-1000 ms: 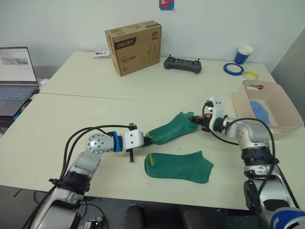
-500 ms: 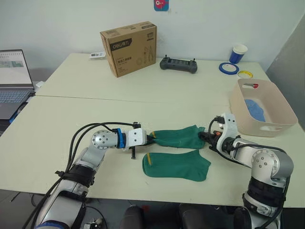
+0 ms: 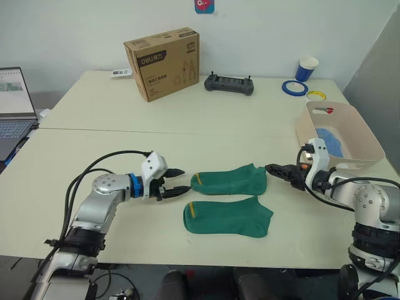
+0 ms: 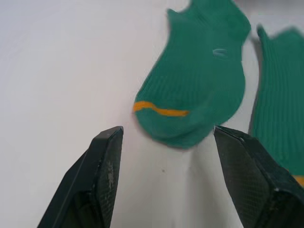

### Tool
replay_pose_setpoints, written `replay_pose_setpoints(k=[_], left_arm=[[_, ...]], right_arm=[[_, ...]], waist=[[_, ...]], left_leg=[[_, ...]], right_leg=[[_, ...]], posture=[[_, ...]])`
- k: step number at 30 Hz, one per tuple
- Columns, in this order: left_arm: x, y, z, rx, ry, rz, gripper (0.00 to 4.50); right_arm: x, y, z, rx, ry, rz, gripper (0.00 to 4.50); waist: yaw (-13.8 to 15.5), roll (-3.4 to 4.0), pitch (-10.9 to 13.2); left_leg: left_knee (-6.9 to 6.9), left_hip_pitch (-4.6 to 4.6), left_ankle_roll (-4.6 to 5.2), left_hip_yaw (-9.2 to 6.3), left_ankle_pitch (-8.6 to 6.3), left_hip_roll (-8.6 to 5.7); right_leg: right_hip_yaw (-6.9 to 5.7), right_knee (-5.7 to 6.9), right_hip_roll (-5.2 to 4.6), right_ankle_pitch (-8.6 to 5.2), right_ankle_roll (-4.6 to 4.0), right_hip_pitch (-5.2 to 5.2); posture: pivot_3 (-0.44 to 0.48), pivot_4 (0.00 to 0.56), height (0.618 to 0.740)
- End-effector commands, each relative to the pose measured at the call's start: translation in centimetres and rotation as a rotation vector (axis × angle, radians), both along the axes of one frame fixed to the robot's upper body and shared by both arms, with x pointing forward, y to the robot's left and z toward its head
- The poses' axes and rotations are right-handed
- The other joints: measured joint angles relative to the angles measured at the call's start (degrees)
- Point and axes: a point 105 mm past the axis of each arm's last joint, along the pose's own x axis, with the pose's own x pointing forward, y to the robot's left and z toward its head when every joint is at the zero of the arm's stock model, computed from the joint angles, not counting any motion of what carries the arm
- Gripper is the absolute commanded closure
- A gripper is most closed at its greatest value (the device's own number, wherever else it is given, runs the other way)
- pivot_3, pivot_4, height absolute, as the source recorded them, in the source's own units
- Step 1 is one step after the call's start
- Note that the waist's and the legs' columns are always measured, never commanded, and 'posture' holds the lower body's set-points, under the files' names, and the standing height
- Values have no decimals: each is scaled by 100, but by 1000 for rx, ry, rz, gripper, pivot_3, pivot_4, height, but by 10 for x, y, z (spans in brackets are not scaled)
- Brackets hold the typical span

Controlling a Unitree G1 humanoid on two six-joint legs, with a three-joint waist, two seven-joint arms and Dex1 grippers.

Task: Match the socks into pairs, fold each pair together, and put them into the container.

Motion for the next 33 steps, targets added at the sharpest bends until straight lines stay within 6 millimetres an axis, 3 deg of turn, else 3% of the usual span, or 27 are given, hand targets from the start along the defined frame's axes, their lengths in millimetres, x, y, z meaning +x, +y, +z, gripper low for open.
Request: replay_pose_setpoints(k=[1,8,9,10,13,21,28,33], left_arm=[[1,-15,10,-120,74,73,1364],[4,-41,-9,-49,89,66,1364],[5,-43,-12,-29,83,62,1342],[5,-43,-14,-14,78,59,1331],[3,-45,-12,-31,88,40,1909],[7,-43,-8,-22,79,26,4446],[10,-42,-4,-23,50,25,4479],[10,-37,19,-53,10,29,4479]], right_arm=[[7,7,9,29,-48,20,338],[12,16,2,10,-33,56,338],[14,16,2,13,-33,52,511],[15,16,1,16,-34,50,721],[15,17,2,29,-37,60,1620],[13,20,2,38,-42,85,4485],[10,14,8,37,-56,89,4500],[-2,18,35,92,-105,131,4500]], waist=[[22,0,0],[99,0,0],[104,0,0],[105,0,0],[106,0,0],[104,0,0],[105,0,0],[107,0,1]], left_leg=[[3,0,0,1,0,-3],[4,1,-1,4,1,-8],[4,1,-1,4,1,-8],[4,1,-1,5,1,-8],[4,1,-1,7,1,-8],[2,0,-1,7,0,-8],[2,0,-1,7,0,-8],[1,-2,-1,6,0,-7]], right_leg=[[2,0,-2,0,1,1],[4,-4,-5,12,-10,3],[3,-4,-5,14,-13,3],[4,-5,-5,15,-16,3],[6,-6,-5,16,-17,3],[6,-9,-5,16,-16,3],[5,-9,-5,15,-16,3],[6,-9,-5,16,-16,1]], posture=[[0,150,740],[0,150,740],[0,150,740],[0,150,740],[0,150,740],[0,150,740],[0,150,740],[0,150,740]])
